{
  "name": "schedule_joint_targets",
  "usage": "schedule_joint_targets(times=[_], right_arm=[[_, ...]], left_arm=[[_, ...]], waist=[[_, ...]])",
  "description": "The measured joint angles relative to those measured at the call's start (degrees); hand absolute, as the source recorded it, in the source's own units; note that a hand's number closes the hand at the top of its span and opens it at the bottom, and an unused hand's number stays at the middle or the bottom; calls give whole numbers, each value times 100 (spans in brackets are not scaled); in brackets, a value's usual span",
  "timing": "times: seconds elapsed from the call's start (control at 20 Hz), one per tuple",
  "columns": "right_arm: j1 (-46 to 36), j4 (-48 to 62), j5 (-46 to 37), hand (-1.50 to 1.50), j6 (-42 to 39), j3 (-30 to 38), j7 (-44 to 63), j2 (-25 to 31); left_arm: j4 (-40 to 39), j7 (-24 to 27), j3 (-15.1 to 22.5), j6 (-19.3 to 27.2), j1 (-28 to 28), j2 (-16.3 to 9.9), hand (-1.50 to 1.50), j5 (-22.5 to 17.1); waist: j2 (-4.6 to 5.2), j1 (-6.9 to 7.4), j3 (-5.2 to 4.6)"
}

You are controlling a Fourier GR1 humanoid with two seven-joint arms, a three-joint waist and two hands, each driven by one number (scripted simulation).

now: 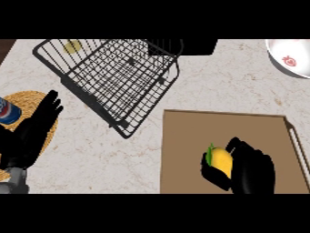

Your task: Pick the lemon from the tray and place it in the tiered basket

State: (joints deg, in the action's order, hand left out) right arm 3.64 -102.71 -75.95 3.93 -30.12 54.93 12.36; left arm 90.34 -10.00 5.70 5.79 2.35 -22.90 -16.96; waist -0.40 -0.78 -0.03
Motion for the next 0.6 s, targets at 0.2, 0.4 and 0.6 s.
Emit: schedule_joint_targets(times=[0.2, 0.4, 0.6], right_arm=[[-100, -968, -172, 150, 469, -162, -141, -132], [-328, -1753, -406, 150, 513, -429, -177, -326], [-732, -2263, -562, 150, -31, -706, -98, -722]], left_arm=[[-22, 87, -30, -12, -52, 1, 0, 50], [34, -35, 10, 46, 19, 88, 0, 103], [-60, -52, -78, -63, 125, 108, 0, 113]], waist=[[-10, -6, 1], [3, 23, 0], [20, 56, -1]])
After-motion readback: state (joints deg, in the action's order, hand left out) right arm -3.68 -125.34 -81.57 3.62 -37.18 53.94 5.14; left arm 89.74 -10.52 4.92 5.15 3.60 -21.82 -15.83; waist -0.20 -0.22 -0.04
